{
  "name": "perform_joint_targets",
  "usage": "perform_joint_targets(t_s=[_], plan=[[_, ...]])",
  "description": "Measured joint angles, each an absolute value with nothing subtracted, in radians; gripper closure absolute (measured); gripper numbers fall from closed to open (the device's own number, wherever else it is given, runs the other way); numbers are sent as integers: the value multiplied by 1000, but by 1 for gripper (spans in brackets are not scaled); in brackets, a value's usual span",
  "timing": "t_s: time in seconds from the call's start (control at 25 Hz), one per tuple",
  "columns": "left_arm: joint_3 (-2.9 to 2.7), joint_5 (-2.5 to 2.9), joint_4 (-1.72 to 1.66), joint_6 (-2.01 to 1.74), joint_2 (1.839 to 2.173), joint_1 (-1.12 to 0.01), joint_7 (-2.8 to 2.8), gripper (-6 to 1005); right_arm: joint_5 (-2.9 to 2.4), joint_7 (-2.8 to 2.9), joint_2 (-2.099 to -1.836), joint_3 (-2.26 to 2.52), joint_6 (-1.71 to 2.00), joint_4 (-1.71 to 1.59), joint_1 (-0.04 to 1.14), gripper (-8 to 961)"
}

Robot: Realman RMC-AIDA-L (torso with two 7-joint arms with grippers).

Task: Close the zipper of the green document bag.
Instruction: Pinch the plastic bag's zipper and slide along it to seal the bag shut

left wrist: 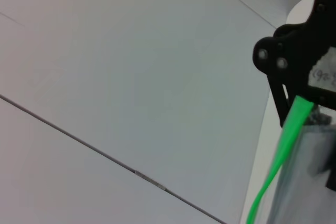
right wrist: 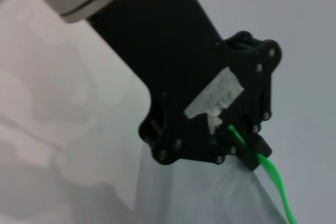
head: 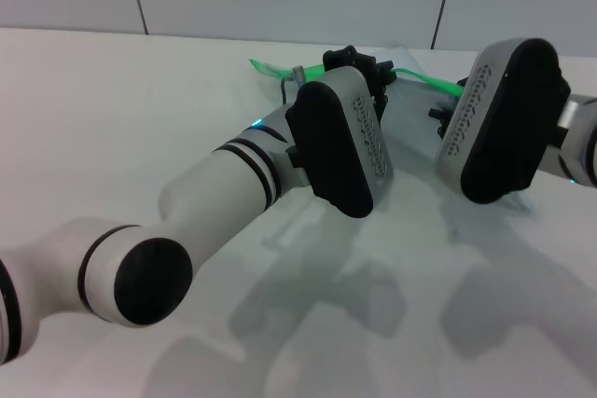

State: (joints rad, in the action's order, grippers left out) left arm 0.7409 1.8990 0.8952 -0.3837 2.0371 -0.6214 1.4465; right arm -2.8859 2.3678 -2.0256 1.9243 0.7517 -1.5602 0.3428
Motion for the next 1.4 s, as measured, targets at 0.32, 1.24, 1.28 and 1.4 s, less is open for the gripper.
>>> perform_joint_targets(t_s=[0.32, 1.24, 1.28, 1.4], plan=[[741, 1901, 894, -388, 2037, -619, 1446, 945, -2895, 2409, -2024, 1882, 757, -1566, 344, 852], [741, 1908, 886, -415, 2036, -616, 1454, 857, -2896, 2382, -2022, 1872, 772, -1643, 305, 908], [741, 1908, 886, -416, 2036, -615, 1454, 856, -2896, 2378, -2022, 1872, 772, -1647, 302, 908], [739, 1908, 885, -422, 2038, -614, 1454, 857, -2896, 2372, -2022, 1873, 772, -1654, 296, 908]])
